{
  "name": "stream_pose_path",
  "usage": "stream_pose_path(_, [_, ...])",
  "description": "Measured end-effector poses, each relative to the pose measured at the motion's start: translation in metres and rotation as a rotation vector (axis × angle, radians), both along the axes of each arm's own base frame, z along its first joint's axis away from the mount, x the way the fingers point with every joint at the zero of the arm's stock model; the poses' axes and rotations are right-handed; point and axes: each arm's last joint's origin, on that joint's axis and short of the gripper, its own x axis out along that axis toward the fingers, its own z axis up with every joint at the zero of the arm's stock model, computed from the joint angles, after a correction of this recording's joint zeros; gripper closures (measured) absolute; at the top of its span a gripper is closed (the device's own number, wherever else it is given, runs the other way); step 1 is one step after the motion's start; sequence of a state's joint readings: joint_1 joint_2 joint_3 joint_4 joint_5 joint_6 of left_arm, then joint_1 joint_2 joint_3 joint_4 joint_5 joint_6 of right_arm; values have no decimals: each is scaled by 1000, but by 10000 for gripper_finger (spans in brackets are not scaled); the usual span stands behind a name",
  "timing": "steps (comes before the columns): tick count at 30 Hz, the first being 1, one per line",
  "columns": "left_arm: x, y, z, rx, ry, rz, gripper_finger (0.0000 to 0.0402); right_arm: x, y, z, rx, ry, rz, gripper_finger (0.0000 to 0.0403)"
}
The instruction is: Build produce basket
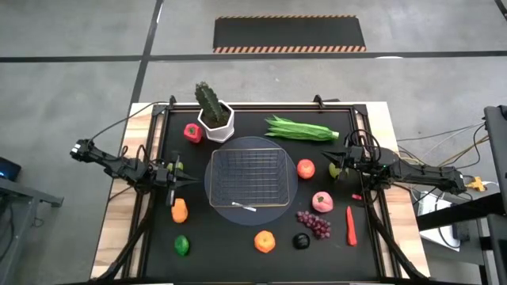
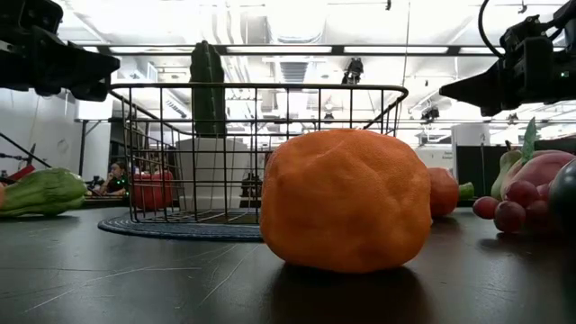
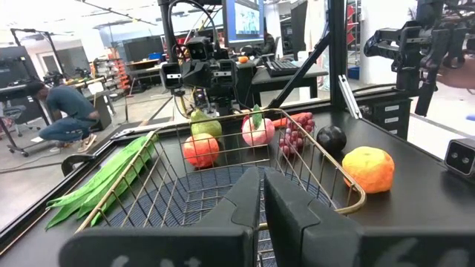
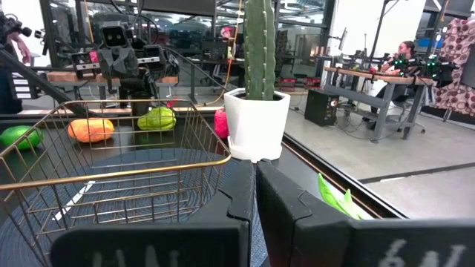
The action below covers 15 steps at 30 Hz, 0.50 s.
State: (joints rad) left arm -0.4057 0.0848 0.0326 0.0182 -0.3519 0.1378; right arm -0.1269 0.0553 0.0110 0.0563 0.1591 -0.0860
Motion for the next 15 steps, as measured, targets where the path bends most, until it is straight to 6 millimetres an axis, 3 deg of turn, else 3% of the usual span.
stream_pose_path(3, [0,0,5,-72,-54,0,398,0,0,0,49,-14,5,394])
stream_pose_path(7, [-1,0,20,-315,-181,-16,398,0,1,1,378,-110,52,394])
stream_pose_path(15, [-7,3,43,-515,-408,-63,398,0,-1,4,322,-139,-14,394])
